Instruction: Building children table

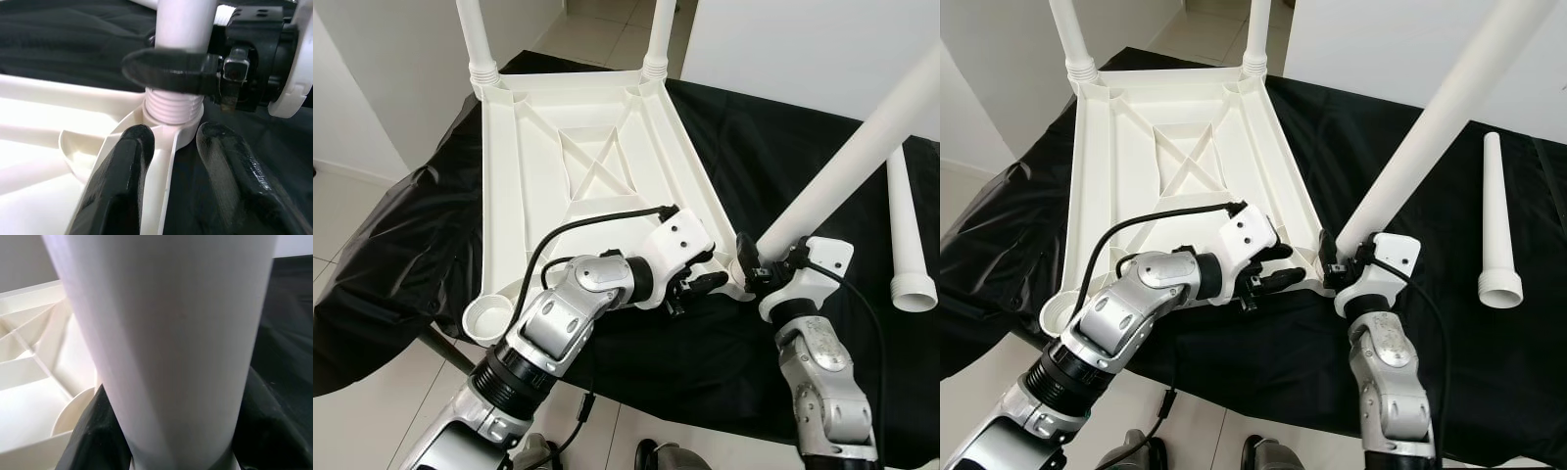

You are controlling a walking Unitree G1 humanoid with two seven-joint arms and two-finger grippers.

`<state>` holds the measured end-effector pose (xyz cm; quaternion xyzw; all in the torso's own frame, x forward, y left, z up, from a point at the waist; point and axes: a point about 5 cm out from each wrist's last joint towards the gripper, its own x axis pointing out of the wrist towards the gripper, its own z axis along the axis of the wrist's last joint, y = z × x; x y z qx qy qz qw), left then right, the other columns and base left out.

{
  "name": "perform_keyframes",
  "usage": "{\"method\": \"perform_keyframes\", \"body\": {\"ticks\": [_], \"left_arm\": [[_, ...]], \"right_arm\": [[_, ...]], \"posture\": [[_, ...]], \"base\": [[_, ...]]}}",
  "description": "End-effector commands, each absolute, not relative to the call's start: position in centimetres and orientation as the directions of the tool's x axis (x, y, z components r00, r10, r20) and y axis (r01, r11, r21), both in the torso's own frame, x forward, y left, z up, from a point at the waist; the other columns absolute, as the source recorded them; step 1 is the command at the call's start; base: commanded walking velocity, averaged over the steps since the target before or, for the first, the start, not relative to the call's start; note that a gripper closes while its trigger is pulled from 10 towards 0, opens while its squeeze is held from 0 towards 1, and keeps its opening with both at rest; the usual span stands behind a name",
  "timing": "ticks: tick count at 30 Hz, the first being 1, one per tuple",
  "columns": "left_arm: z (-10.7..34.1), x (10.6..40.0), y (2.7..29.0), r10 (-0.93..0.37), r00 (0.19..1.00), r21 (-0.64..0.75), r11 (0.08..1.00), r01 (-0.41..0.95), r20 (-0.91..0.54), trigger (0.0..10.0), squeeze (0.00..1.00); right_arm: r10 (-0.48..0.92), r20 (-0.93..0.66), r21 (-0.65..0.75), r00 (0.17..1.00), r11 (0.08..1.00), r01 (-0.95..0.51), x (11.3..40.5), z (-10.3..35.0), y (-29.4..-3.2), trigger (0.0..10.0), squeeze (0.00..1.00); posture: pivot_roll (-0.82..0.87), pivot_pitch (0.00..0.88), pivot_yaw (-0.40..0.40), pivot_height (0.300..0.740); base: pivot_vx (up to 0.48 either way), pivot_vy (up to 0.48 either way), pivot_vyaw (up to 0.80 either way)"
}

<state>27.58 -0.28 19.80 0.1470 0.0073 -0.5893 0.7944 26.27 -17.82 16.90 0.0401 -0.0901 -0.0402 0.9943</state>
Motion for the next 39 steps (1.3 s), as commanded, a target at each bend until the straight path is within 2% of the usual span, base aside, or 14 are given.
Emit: {"method": "perform_keyframes", "body": {"ticks": [1,7,10,16,17,19,20,27,28,33,39], "left_arm": [[19.4,27.5,-0.3,-0.927,0.328,0.223,0.286,0.932,-0.182,10.0,0.0],[19.2,27.5,0.0,-0.924,0.338,0.215,0.298,0.93,-0.178,10.0,0.0],[19.0,27.6,0.3,-0.92,0.35,0.212,0.311,0.926,-0.176,10.0,0.0],[18.9,27.6,0.5,-0.917,0.356,0.205,0.319,0.925,-0.178,10.0,0.0],[18.9,27.6,0.5,-0.918,0.356,0.205,0.319,0.925,-0.177,10.0,0.0],[18.9,27.6,0.5,-0.918,0.356,0.205,0.319,0.925,-0.177,10.0,0.0],[18.9,27.6,0.5,-0.918,0.356,0.206,0.32,0.925,-0.176,10.0,0.0],[18.9,27.6,0.6,-0.916,0.361,0.208,0.324,0.923,-0.174,10.0,0.0],[18.9,27.6,0.6,-0.916,0.361,0.208,0.324,0.923,-0.174,10.0,0.0],[19.0,27.6,0.5,-0.916,0.361,0.209,0.325,0.923,-0.172,10.0,0.0],[19.1,27.6,0.6,-0.917,0.359,0.213,0.321,0.923,-0.172,10.0,0.0]], "right_arm": [[-0.174,0.085,0.097,0.981,0.981,0.166,25.7,15.2,-18.2,10.0,0.0],[-0.283,0.064,0.108,0.957,0.955,0.275,25.1,15.0,-17.5,10.0,0.0],[-0.292,0.059,0.101,0.955,0.953,0.286,25.0,15.0,-16.9,10.0,0.0],[-0.307,0.051,0.11,0.95,0.948,0.3,25.2,14.9,-17.3,10.0,0.0],[-0.303,0.058,0.117,0.951,0.948,0.294,25.3,15.0,-17.3,10.0,0.36],[-0.301,0.064,0.123,0.952,0.949,0.292,25.3,15.1,-17.3,10.0,0.36],[-0.288,0.085,0.119,0.954,0.953,0.277,25.5,15.4,-17.4,10.0,1.0],[-0.156,0.121,0.117,0.98,0.983,0.142,26.5,16.2,-17.6,10.0,1.0],[-0.076,0.116,0.098,0.99,0.993,0.065,26.7,16.3,-17.5,10.0,0.0],[0.017,0.119,0.061,0.993,0.998,-0.024,27.0,16.5,-17.8,10.0,0.0],[0.232,0.097,0.005,0.968,0.972,-0.233,27.4,17.1,-19.2,10.0,0.0]], "posture": [[0.01,0.129,-0.058,0.74],[0.01,0.125,-0.065,0.74],[0.01,0.12,-0.068,0.74],[0.01,0.115,-0.069,0.74],[0.01,0.113,-0.068,0.74],[0.01,0.113,-0.068,0.74],[0.01,0.104,-0.067,0.74],[0.01,0.101,-0.066,0.74],[0.01,0.1,-0.066,0.74],[0.01,0.101,-0.067,0.74],[0.01,0.104,-0.065,0.74]], "base": [[0.0,0.0,0.0],[0.0,0.0,0.0],[0.0,0.0,0.0],[0.0,0.0,0.0],[0.0,0.0,0.0],[0.0,0.0,0.0],[0.0,0.0,0.0],[0.0,0.0,0.0],[0.0,0.0,0.0],[0.0,0.0,0.0],[0.0,0.0,0.0]]}}
